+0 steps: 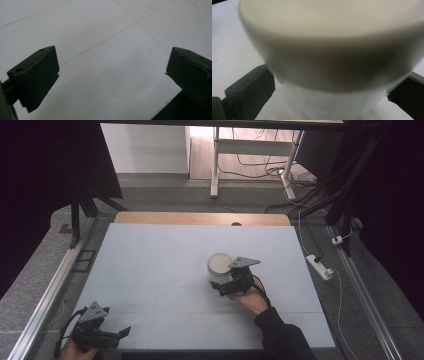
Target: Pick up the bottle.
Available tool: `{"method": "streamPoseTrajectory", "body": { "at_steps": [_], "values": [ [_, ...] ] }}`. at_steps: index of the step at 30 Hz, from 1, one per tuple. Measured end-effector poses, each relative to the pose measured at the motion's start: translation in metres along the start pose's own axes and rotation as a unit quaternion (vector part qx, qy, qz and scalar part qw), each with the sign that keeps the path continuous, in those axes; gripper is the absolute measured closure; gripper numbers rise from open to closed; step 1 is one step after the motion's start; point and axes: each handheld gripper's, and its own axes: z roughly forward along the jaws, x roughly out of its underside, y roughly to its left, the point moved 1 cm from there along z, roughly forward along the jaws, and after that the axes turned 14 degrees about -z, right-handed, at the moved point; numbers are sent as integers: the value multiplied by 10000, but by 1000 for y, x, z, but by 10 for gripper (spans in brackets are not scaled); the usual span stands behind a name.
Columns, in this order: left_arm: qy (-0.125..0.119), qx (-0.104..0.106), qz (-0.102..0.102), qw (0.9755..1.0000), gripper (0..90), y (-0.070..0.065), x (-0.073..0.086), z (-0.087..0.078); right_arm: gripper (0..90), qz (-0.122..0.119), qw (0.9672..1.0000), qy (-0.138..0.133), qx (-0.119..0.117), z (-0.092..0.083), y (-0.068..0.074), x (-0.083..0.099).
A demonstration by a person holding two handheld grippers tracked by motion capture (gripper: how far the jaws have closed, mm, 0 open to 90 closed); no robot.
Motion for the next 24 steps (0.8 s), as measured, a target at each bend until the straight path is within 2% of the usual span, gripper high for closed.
{"method": "streamPoseTrajectory", "body": {
  "at_steps": [13, 16, 17, 18, 24],
  "values": [
    [5, -7, 11, 10000, 0, -1, 0, 0, 20, 211, 9998, -44, 13, 9, -4, -2],
    [10, -15, 19, 10000, 0, -1, 0, 0, 35, 105, 9999, -24, 62, 7, -3, -3],
    [17, -19, 29, 10000, 0, -1, 0, 1, 46, -41, 9999, -23, 138, 6, -1, -5],
    [17, -19, 29, 10000, 0, -1, 0, 1, 48, -89, 9998, -8, 174, 6, -1, -5],
    [29, -30, 47, 10000, 0, -1, 0, 1, 56, -165, 9996, -11, 240, 5, 1, -6]
  ]
}}
